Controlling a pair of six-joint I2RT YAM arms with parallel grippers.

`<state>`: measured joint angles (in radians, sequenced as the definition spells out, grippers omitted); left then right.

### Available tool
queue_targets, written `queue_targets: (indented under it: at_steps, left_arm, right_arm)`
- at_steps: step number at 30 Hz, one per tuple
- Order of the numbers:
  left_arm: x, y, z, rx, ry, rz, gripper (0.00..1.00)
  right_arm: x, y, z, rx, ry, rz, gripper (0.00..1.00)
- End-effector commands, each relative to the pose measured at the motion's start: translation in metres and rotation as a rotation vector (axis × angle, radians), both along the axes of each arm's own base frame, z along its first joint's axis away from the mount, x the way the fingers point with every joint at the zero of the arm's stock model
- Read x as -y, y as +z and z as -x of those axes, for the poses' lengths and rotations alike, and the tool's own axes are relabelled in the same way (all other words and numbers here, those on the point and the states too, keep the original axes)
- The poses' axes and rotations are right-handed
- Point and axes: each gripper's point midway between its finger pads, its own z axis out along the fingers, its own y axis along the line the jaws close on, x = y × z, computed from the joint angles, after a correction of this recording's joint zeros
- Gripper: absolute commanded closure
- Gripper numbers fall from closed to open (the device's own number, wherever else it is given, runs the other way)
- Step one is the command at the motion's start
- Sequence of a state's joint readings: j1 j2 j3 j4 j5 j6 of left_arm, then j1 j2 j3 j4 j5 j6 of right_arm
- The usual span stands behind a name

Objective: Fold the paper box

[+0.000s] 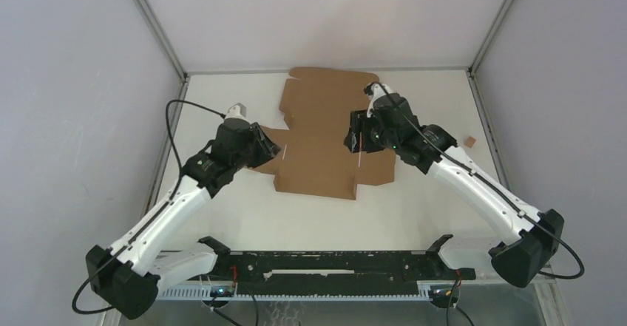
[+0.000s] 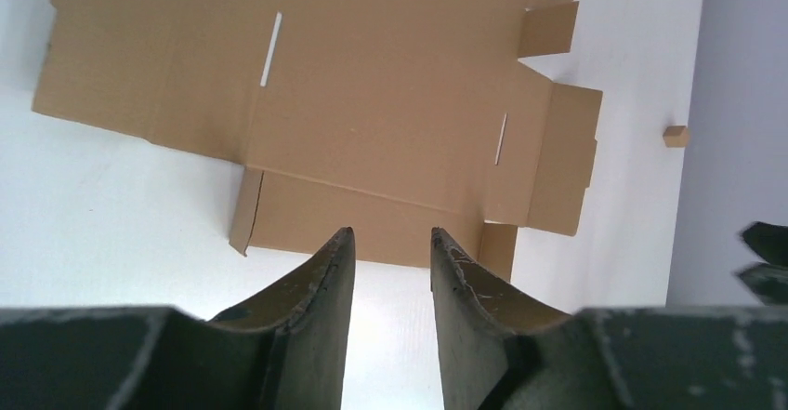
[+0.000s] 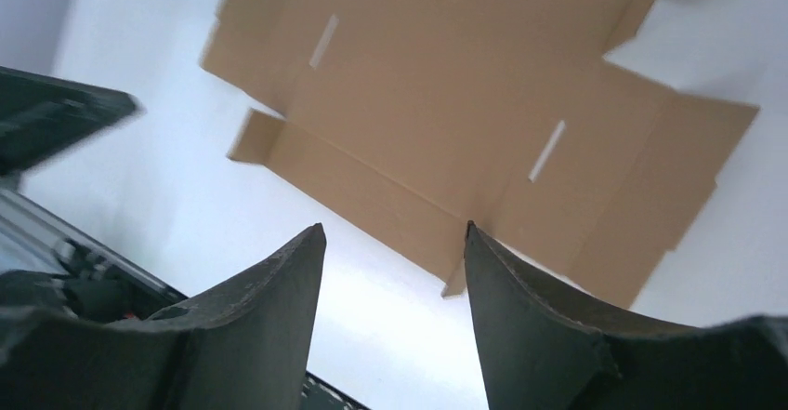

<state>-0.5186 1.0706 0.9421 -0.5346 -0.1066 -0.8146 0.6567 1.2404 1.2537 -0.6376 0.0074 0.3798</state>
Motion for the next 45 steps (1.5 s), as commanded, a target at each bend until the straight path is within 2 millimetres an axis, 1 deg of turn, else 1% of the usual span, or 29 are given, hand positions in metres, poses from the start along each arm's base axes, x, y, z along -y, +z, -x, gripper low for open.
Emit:
queue_targets:
  at_steps: [1,3,5,6,8,10,11,12,16,21,26,30,34,38,41,45]
  left_arm:
    - [-0.02,-0.008,0.015,0.007,0.044,-0.02,0.59]
    - [-0.028,-0.02,0.023,-0.001,0.074,-0.02,0.59]
    - [-0.034,-0.034,0.032,-0.018,0.097,-0.017,0.59]
    - [-0.037,-0.038,0.036,-0.018,0.109,-0.006,0.58]
    - [-0.041,-0.054,0.045,-0.037,0.127,0.009,0.58]
    - [-0.044,-0.065,0.051,-0.044,0.147,0.028,0.58]
    - [-0.045,-0.07,0.053,-0.047,0.155,0.036,0.58]
    - [-0.047,-0.074,0.054,-0.047,0.165,0.039,0.58]
    - [-0.054,-0.089,0.056,-0.058,0.216,0.036,0.58]
    - [-0.052,-0.096,0.049,-0.072,0.245,0.049,0.58]
    - [-0.037,-0.099,0.044,-0.07,0.232,0.129,0.58]
    - [-0.038,-0.1,0.046,-0.057,0.248,0.164,0.58]
    - [-0.041,-0.104,0.053,-0.054,0.269,0.199,0.59]
    - [-0.041,-0.105,0.058,-0.011,0.31,0.286,0.59]
    - [-0.037,-0.095,0.059,0.086,0.305,0.368,0.56]
    - [-0.038,-0.088,0.062,0.142,0.307,0.417,0.5]
  right_arm:
    - [0.021,-0.055,0.019,-0.096,0.028,0.282,0.35]
    - [0.019,-0.069,0.025,-0.108,0.017,0.36,0.35]
    - [0.012,-0.077,0.029,-0.112,0.017,0.394,0.36]
    - [0.007,-0.079,0.032,-0.114,0.022,0.398,0.36]
    - [-0.01,-0.076,0.041,-0.092,0.062,0.381,0.37]
    - [-0.027,-0.074,0.05,-0.056,0.117,0.375,0.36]
    - [-0.032,-0.076,0.052,-0.045,0.133,0.387,0.36]
    - [-0.031,-0.08,0.052,-0.041,0.126,0.414,0.36]
    - [-0.012,-0.098,0.042,-0.061,0.035,0.528,0.36]
    - [0.003,-0.112,0.034,-0.117,-0.069,0.61,0.36]
    - [0.007,-0.124,0.025,-0.194,-0.099,0.547,0.38]
    - [0.007,-0.127,0.021,-0.229,-0.09,0.51,0.38]
    - [0.012,-0.137,0.024,-0.271,-0.096,0.525,0.39]
    - [0.011,-0.148,0.029,-0.317,-0.106,0.477,0.4]
    - [0.009,-0.159,0.035,-0.361,-0.108,0.437,0.4]
    - [0.007,-0.172,0.04,-0.398,-0.113,0.425,0.41]
